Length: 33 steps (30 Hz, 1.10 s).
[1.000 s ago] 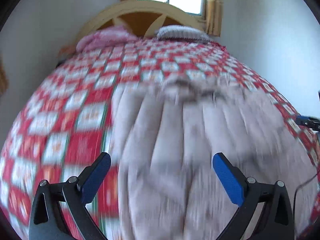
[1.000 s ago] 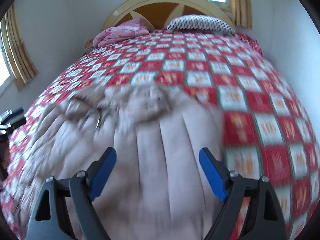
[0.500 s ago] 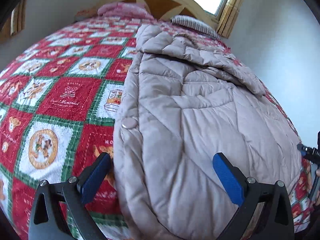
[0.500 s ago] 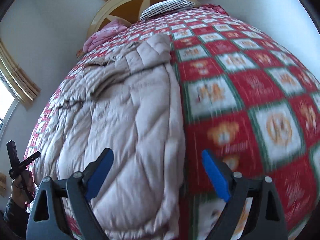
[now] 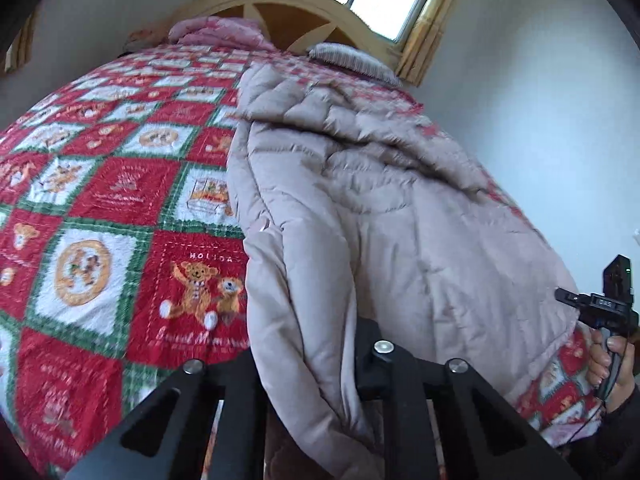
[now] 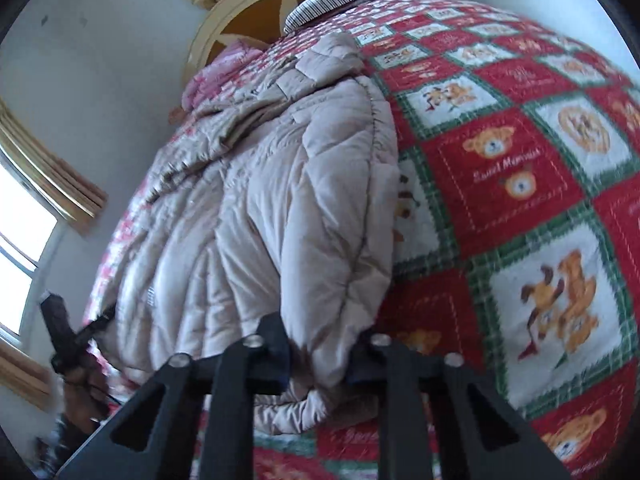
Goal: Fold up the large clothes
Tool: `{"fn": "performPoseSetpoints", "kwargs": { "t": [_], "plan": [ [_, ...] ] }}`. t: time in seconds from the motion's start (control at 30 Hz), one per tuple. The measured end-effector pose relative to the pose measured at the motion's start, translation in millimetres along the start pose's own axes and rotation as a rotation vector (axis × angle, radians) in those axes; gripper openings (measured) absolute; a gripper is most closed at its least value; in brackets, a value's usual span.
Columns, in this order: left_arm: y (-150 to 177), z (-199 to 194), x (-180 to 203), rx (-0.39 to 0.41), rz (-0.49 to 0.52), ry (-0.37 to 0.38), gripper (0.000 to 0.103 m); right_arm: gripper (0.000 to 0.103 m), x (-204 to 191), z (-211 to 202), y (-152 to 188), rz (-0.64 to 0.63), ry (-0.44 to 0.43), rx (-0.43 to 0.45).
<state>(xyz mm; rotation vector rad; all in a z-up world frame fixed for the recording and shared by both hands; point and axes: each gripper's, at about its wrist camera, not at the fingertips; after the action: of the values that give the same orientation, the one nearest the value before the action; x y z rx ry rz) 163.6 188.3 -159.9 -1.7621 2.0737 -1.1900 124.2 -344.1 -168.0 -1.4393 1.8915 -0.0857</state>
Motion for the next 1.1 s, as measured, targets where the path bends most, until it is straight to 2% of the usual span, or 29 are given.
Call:
{"fn": "performPoseSetpoints", "kwargs": {
  "t": [0.27, 0.4, 0.63, 0.87, 0.93, 1.0, 1.1],
  "plan": [
    [5, -76, 25, 0.071, 0.005, 0.162, 0.012, 0.014, -13, -60, 16, 0.014, -0.118, 0.082],
    [3, -118, 43, 0.114, 0.013, 0.285, 0.011, 0.014, -26, -97, 21, 0.01, -0.186, 0.148],
    [-13, -160, 56, 0.186, 0.022, 0.361, 0.01, 0.013, -55, -160, 33, -0.07, -0.249, 0.269],
    [-63, -140, 33, 0.166, -0.036, 0.382, 0.011, 0.013, -68, -191, 8, -0.083, -0.298, 0.376],
    [-81, -122, 24, 0.115, -0.051, 0.398, 0.015, 0.013, -71, -183, -17, -0.064, -0.307, 0.384],
    [-96, -105, 15, 0.084, -0.076, 0.36, 0.019, 0.013, -74, -169, -43, -0.049, -0.295, 0.381],
    [-112, -95, -4, 0.055, -0.125, 0.381, 0.024, 0.012, -71, -145, -79, -0.004, -0.275, 0.361]
  ]
}}
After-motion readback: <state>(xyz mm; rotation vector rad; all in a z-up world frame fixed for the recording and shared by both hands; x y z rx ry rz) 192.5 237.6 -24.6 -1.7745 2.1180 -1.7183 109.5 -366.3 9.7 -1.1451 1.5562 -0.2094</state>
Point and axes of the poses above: each gripper's, at about its wrist camera, not at the fingertips, and z roughly the way its jaws point, x to its right, y to its underside, and after that the axes turned 2 degrees about -x, right-handed
